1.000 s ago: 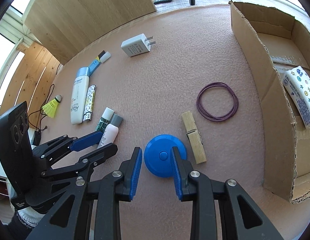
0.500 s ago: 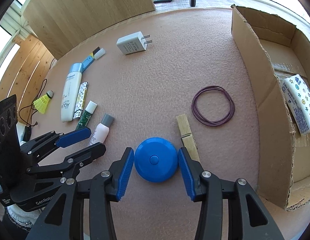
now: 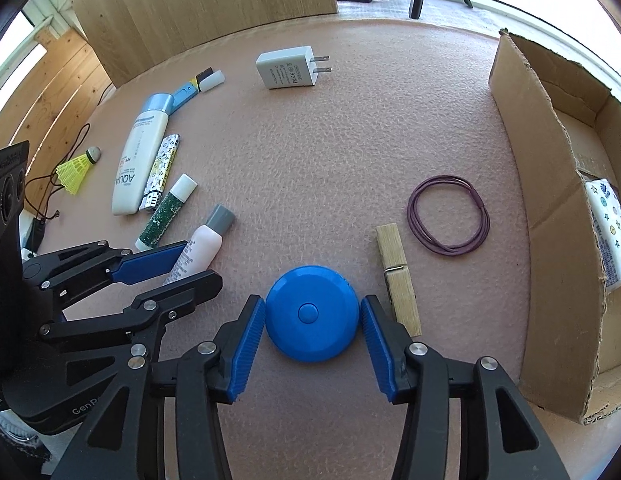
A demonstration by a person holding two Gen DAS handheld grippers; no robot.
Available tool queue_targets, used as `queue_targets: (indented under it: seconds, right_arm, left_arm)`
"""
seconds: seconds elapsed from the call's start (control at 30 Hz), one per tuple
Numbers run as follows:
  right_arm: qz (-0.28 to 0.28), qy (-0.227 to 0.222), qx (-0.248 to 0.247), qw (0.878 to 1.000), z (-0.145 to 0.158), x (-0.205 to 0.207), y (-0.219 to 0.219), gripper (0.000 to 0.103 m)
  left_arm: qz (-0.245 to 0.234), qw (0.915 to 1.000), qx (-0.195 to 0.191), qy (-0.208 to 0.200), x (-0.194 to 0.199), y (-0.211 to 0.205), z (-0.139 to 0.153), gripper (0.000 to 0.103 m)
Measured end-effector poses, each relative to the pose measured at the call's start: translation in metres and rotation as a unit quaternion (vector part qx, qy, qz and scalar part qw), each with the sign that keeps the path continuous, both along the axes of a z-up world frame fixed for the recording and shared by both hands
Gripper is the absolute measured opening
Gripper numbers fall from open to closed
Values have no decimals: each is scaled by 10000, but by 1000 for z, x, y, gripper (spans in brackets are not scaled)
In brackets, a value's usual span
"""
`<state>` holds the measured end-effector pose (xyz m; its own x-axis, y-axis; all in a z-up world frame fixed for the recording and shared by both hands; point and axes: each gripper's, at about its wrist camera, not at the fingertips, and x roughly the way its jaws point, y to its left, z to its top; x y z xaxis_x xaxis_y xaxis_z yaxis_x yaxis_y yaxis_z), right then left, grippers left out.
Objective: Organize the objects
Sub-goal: 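Close the right gripper on the tape measure while the left grips the grey-capped bottle, then carry both items into the cardboard box and open both grippers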
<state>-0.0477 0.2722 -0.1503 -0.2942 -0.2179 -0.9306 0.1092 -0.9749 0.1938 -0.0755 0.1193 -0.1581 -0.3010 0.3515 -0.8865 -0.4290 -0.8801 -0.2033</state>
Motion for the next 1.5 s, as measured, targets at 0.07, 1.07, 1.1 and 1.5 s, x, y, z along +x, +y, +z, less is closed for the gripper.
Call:
queue_targets:
  seconds: [0.07,1.07,1.1,1.5]
  right_arm:
    - [94,37,114,9999,0,1,-4,46]
    - [-339,637,-238,9971,62,29,38,46]
    - [-384,679,-243,9967,66,31,43,46]
    - [-1051,1059,-142,9887,99,45,120,46]
  left_arm:
    - [11,10000,-20,0,1,-1,0,22]
    - [54,9989,441,168,7,13,36,22]
    - [19,9988,447,208,7,17,39,22]
    - [-497,9954,582,579,-3,89,74,22]
